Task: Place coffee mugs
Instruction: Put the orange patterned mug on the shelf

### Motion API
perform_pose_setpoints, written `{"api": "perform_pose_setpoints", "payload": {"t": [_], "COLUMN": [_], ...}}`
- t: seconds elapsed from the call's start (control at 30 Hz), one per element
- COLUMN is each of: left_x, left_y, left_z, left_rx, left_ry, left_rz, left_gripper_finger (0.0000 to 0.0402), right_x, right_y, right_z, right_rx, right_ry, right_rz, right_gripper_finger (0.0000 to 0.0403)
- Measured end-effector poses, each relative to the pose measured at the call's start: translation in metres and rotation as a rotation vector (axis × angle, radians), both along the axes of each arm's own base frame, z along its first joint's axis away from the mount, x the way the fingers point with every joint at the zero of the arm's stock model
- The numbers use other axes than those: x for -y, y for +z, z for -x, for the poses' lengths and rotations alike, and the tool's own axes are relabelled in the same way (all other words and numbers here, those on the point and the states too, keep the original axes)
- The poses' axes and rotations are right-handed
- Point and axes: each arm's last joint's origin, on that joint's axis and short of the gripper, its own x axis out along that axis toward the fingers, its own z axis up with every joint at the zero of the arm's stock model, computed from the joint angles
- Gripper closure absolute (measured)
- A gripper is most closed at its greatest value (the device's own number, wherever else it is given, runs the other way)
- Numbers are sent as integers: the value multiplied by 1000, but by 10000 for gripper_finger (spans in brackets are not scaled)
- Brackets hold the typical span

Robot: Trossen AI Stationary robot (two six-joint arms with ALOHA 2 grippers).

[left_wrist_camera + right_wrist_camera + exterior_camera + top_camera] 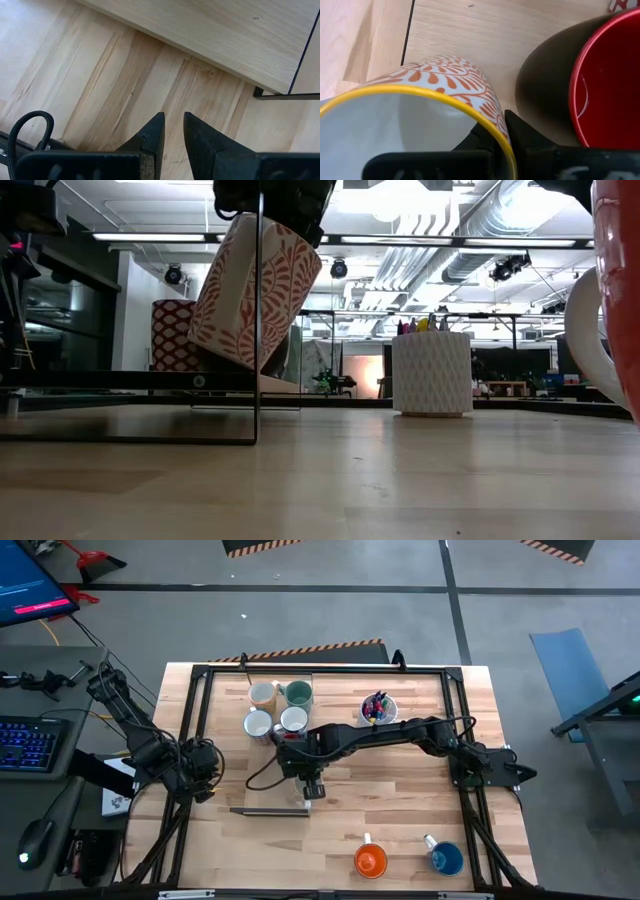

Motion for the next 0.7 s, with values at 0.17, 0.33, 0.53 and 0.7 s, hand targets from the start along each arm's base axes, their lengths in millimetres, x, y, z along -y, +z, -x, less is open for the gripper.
{"api": "perform_pose_setpoints", "payload": {"t": [0.17, 0.33, 0.53, 0.7], "left_x": [0, 0, 0, 0], "left_y": [0, 0, 0, 0], "left_z": [0, 0, 0, 0], "left_rx": [0, 1, 1, 2], "left_ry": [0, 6, 6, 6], "left_rz": [0, 3, 4, 5], "left_gripper_finger": [339, 339, 339, 339], "right_x": [0, 0, 0, 0], "right_y": [-1, -1, -6, -6], "right_z": [1, 1, -1, -1], "right_rx": [-17, -13, -21, -19], "right_ry": [-21, -21, -18, -11], "right_rz": [-7, -7, -5, -2], "right_gripper_finger": [403, 403, 402, 382]}}
